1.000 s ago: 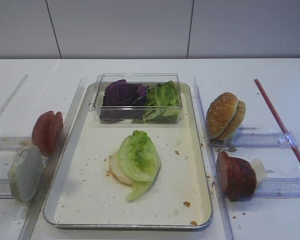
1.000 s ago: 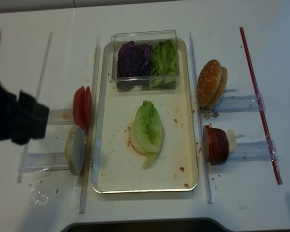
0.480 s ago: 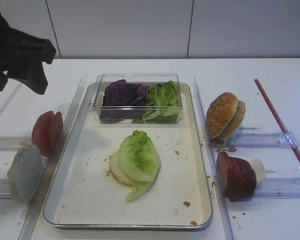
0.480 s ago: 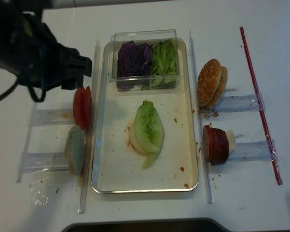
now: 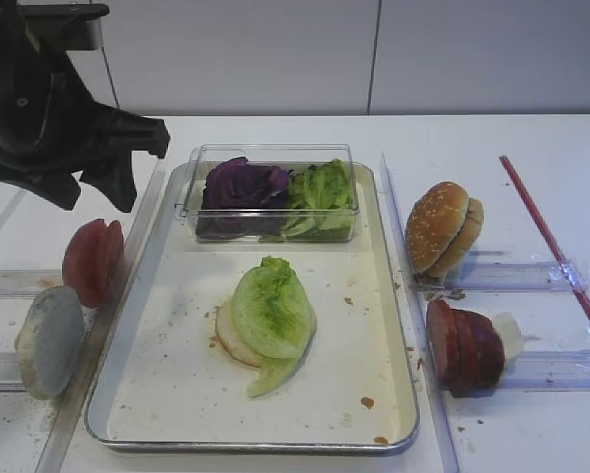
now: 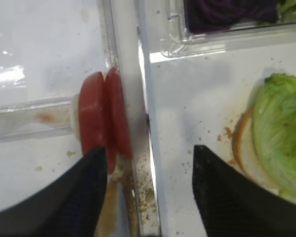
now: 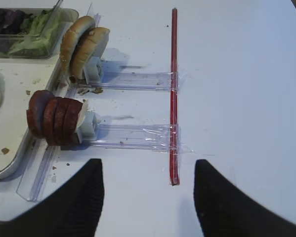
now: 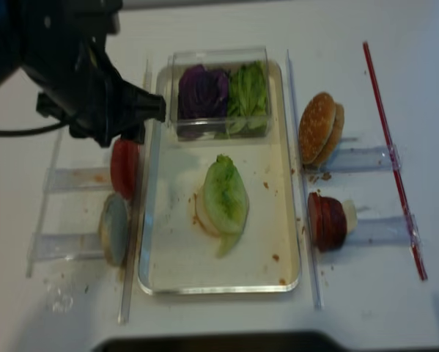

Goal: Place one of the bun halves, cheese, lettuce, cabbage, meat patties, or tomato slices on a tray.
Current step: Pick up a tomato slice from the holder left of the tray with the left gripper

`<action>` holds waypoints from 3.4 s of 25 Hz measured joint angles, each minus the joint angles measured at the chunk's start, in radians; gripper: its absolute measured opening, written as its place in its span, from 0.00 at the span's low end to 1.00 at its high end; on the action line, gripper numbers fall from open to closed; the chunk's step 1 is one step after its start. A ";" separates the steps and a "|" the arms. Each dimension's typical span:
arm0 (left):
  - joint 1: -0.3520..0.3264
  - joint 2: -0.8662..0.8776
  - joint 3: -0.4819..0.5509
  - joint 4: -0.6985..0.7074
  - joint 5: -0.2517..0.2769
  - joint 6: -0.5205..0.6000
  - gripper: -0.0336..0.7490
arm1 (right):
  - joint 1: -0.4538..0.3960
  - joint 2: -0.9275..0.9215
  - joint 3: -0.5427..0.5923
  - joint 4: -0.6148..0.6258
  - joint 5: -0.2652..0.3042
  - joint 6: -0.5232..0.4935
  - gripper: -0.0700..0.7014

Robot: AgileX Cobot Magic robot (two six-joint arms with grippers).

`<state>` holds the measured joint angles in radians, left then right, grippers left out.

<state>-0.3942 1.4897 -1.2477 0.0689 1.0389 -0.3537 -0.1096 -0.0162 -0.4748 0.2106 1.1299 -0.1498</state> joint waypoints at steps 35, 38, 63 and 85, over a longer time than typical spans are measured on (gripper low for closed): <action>-0.002 0.261 -0.053 0.057 -0.016 -0.002 0.49 | 0.000 0.000 0.000 -0.002 0.000 0.006 0.63; -0.002 0.261 -0.055 0.065 -0.016 -0.008 0.44 | 0.000 0.000 0.000 -0.003 0.000 0.006 0.62; -0.002 0.237 -0.055 0.101 0.000 -0.048 0.07 | 0.000 0.000 0.000 -0.003 0.000 0.006 0.62; -0.032 0.085 -0.065 0.097 0.042 -0.051 0.06 | 0.000 0.000 0.000 -0.003 0.000 0.011 0.62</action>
<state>-0.4266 1.5745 -1.3129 0.1656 1.0809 -0.4044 -0.1096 -0.0162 -0.4748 0.2072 1.1299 -0.1388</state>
